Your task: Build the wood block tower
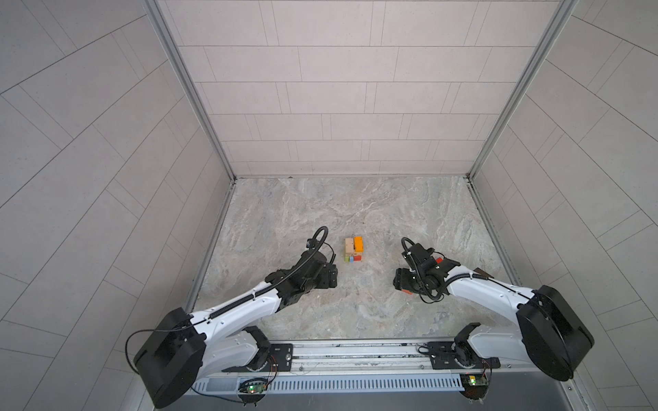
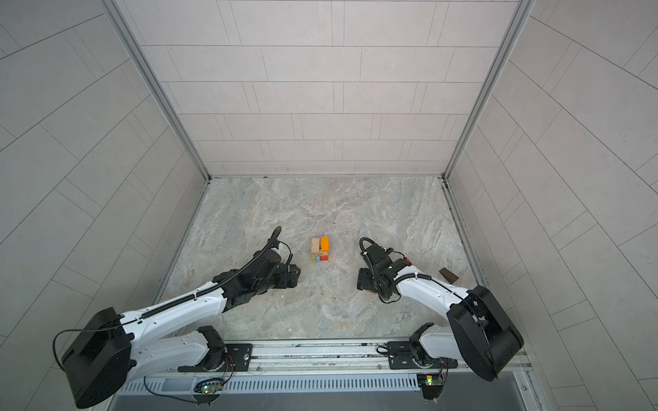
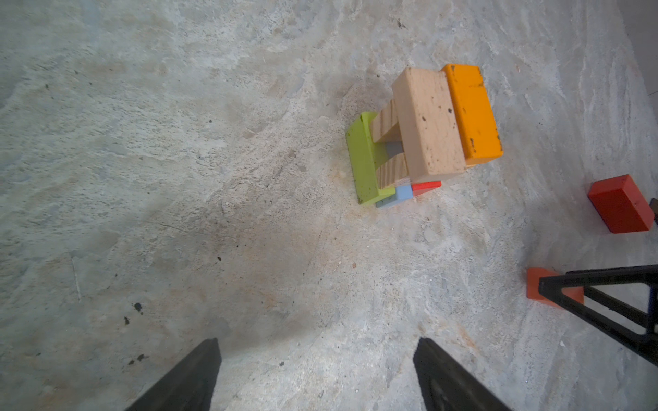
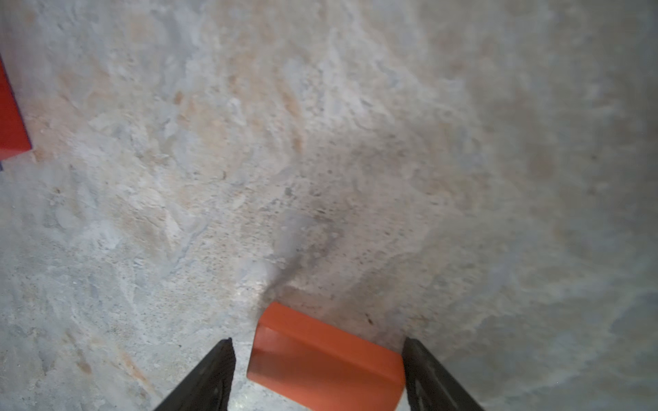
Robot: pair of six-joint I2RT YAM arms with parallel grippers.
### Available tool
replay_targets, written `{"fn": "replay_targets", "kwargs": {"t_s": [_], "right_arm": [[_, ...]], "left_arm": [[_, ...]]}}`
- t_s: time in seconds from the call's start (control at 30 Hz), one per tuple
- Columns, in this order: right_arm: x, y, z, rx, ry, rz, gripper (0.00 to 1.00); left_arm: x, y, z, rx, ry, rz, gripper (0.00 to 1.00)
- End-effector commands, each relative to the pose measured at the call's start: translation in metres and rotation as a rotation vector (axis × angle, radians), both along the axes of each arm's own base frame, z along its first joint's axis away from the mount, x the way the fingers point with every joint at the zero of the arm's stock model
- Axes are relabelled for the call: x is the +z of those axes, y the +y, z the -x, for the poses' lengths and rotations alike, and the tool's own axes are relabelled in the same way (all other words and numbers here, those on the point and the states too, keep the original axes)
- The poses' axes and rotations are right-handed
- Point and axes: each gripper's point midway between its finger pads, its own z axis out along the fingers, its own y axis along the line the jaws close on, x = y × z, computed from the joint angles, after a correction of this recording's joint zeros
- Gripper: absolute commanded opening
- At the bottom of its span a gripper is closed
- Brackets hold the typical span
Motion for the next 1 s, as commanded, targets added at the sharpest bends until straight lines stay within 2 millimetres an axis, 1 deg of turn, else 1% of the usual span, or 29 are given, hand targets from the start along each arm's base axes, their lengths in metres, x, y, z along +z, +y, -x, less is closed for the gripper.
{"fn": "replay_targets", "kwargs": {"t_s": [0.0,0.03,0.07,0.23,0.4,0.53,0.7,0.87,0.97], "right_arm": [[-0.019,0.000,0.018,0.059,0.090,0.061,0.75],[-0.022,0.000,0.021,0.084,0.104,0.086,0.75],[-0.016,0.006,0.014,0.111,0.093,0.101,0.75],[-0.014,0.011,0.016,0.216,0.109,0.185,0.75],[-0.017,0.019,0.016,0.269,0.120,0.209,0.78],[-0.018,0.019,0.014,0.291,0.121,0.259,0.79],[-0.015,0.018,0.012,0.304,0.111,0.287,0.78],[-0.001,0.013,0.008,0.308,0.083,0.315,0.79],[0.019,0.007,0.000,0.301,0.040,0.303,0.81]], "left_arm": [[-0.003,0.007,-0.001,0.030,-0.010,-0.019,0.92],[-0.002,0.008,-0.001,0.032,-0.014,-0.020,0.92],[-0.002,0.009,0.000,0.037,-0.015,-0.022,0.92],[0.003,0.014,-0.001,0.051,-0.040,-0.024,0.92],[0.008,0.016,-0.002,0.059,-0.057,-0.024,0.93],[0.008,0.016,-0.003,0.056,-0.054,-0.036,0.93],[0.009,0.016,-0.003,0.053,-0.052,-0.041,0.93],[0.014,0.017,-0.004,0.046,-0.061,-0.048,0.94],[0.017,0.018,-0.005,0.044,-0.070,-0.058,0.95]]}}
